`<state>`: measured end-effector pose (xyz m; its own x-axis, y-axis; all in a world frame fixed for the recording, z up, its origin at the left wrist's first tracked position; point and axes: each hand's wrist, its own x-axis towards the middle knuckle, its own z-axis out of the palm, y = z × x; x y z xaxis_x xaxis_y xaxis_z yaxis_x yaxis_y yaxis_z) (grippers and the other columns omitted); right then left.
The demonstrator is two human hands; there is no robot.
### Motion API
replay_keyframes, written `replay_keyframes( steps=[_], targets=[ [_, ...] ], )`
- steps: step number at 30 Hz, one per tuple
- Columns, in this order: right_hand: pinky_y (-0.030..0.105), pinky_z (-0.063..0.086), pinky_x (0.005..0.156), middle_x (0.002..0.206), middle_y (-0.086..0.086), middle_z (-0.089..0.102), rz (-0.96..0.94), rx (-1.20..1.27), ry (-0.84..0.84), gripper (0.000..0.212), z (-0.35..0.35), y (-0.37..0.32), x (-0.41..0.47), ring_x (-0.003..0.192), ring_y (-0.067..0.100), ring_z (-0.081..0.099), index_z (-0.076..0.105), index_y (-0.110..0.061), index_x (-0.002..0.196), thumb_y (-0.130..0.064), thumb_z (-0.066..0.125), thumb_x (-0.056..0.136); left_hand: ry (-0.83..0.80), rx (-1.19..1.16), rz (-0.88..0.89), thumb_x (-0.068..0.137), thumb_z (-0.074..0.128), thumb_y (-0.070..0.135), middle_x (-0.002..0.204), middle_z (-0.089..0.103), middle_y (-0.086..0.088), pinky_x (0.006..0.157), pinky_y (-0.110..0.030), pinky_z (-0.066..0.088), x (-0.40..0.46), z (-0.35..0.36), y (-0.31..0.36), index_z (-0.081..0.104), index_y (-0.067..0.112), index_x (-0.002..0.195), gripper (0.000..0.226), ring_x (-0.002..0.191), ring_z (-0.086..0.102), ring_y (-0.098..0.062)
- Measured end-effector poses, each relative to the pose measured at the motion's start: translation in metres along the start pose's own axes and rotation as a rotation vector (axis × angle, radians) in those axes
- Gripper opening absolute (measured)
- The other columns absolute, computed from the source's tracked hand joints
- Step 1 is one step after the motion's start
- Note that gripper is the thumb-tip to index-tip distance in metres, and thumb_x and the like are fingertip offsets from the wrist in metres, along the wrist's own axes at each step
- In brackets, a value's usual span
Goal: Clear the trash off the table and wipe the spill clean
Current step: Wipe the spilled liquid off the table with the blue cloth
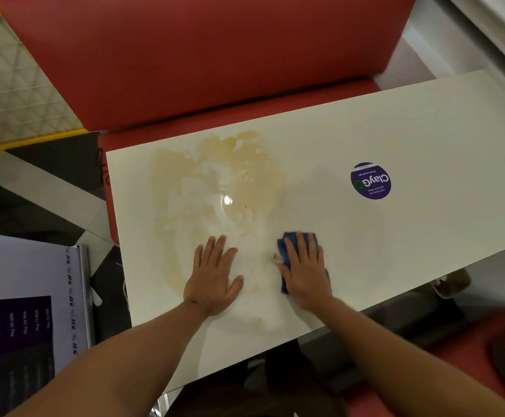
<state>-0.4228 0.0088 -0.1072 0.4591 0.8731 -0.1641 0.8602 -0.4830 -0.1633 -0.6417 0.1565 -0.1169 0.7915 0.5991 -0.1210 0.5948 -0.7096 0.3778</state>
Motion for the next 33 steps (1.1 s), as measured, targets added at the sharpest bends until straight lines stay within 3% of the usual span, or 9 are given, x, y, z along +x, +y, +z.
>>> replay_keyframes(
  steps=[3,9,14,18,21,23,25,30,33],
  targets=[
    [0.050,0.012,0.124,0.171,0.006,0.013,-0.026,0.066,-0.016,0.064,0.014,-0.029,-0.065,0.158,0.032,0.003,0.024,-0.022,0.162,-0.043,0.038,0.103,-0.017,0.018,-0.009,0.096,0.040,0.055,0.170,0.005,-0.010,0.126,-0.053,0.000,-0.001,0.001,0.001,0.034,0.019,0.155,0.070,0.157,-0.007,-0.028],
    [0.052,0.022,0.123,0.166,0.005,0.028,-0.203,0.056,-0.067,0.059,0.004,0.003,-0.032,0.156,0.033,0.016,0.040,-0.022,0.155,-0.039,0.044,0.098,-0.040,0.033,-0.010,0.095,0.040,0.055,0.170,0.005,-0.010,0.126,-0.053,0.000,-0.001,-0.002,0.001,0.034,0.018,0.155,0.070,0.157,-0.007,-0.029],
    [0.054,0.031,0.114,0.160,0.014,0.034,0.044,-0.001,-0.015,0.057,-0.014,0.023,0.043,0.147,0.042,0.026,0.040,-0.015,0.152,-0.036,0.035,0.099,-0.030,0.009,-0.004,0.095,0.040,0.056,0.170,0.006,-0.010,0.126,-0.052,-0.001,-0.002,-0.003,0.000,0.035,0.018,0.154,0.071,0.157,-0.006,-0.029],
    [0.058,0.029,0.115,0.158,0.021,0.034,0.173,-0.019,0.019,0.059,-0.009,0.000,0.036,0.146,0.048,0.025,0.039,-0.009,0.153,-0.035,0.035,0.100,-0.038,-0.042,0.013,0.096,0.040,0.055,0.170,0.006,-0.009,0.126,-0.050,-0.005,-0.003,-0.007,-0.001,0.033,0.019,0.155,0.070,0.157,-0.007,-0.027],
    [0.060,0.026,0.119,0.162,0.022,0.028,0.048,-0.020,-0.010,0.064,0.006,-0.037,-0.025,0.151,0.049,0.018,0.031,-0.010,0.158,-0.037,0.032,0.100,-0.092,-0.076,0.012,0.097,0.039,0.046,0.170,0.009,-0.008,0.126,-0.053,0.004,-0.001,-0.015,-0.006,0.029,0.018,0.157,0.066,0.157,-0.005,-0.026],
    [0.059,0.020,0.120,0.164,0.022,0.027,-0.069,0.005,-0.046,0.066,0.019,-0.067,-0.070,0.152,0.048,0.018,0.031,-0.010,0.158,-0.038,0.035,0.098,-0.050,-0.066,-0.018,0.098,0.041,0.039,0.167,0.019,-0.011,0.123,-0.055,0.015,0.005,-0.024,-0.010,0.032,0.017,0.155,0.062,0.156,0.007,-0.030],
    [0.057,0.016,0.119,0.165,0.018,0.027,-0.109,0.008,-0.101,0.064,0.028,-0.086,-0.097,0.152,0.046,0.019,0.034,-0.014,0.158,-0.040,0.039,0.099,-0.022,-0.022,-0.078,0.097,0.041,0.036,0.165,0.023,-0.012,0.124,-0.055,0.015,0.012,-0.030,-0.015,0.034,0.019,0.154,0.060,0.154,0.012,-0.034],
    [0.053,0.024,0.118,0.163,0.010,0.035,-0.311,-0.007,-0.133,0.055,0.016,-0.064,-0.069,0.152,0.039,0.027,0.044,-0.020,0.152,-0.040,0.044,0.101,-0.057,0.037,-0.124,0.102,0.025,0.040,0.169,0.015,-0.011,0.126,-0.052,0.004,0.010,-0.024,-0.022,0.029,0.023,0.159,0.060,0.156,0.005,-0.032],
    [0.054,0.033,0.115,0.160,0.010,0.037,-0.243,0.015,-0.115,0.055,0.003,-0.041,-0.015,0.149,0.041,0.030,0.045,-0.019,0.151,-0.037,0.045,0.099,-0.066,0.038,-0.127,0.102,0.022,0.043,0.169,0.014,-0.009,0.125,-0.050,0.003,0.011,-0.025,-0.022,0.028,0.025,0.159,0.060,0.157,0.005,-0.030]
  ],
)
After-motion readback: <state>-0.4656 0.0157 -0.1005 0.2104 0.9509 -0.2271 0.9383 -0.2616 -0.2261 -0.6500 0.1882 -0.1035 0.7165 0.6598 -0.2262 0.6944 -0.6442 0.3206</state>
